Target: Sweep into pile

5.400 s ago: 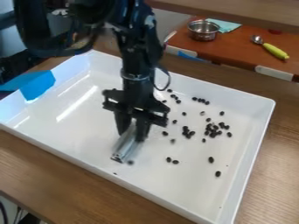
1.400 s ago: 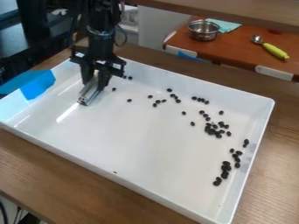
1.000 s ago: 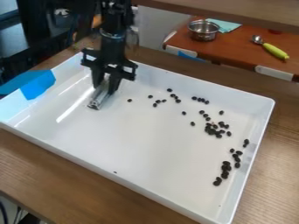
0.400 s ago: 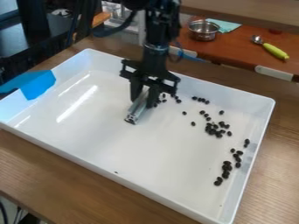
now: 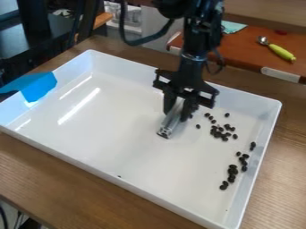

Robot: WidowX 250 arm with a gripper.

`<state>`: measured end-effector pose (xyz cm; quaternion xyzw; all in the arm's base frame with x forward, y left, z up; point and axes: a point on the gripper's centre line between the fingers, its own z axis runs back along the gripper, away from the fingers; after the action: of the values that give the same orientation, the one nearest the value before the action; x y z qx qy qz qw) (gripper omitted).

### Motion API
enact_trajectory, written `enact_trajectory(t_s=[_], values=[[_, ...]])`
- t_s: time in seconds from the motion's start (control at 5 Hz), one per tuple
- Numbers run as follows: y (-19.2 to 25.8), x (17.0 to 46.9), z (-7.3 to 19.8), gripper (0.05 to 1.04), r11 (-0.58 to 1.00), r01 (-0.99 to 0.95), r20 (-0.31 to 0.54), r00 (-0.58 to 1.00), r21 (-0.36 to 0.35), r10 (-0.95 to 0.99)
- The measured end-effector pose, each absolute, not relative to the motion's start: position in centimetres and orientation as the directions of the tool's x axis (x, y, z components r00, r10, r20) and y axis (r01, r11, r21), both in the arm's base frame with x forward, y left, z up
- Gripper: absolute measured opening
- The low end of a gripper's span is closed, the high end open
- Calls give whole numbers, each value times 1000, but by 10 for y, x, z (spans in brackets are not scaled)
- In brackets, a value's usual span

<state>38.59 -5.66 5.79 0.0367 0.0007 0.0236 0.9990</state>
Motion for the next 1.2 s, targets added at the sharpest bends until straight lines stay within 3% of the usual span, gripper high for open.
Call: enact_trajectory(t_s=[0.8,1.2], values=[[-142,377,59,372,998,54,14,998,18,-54],[-148,372,61,372,998,55,14,998,-6,-55]])
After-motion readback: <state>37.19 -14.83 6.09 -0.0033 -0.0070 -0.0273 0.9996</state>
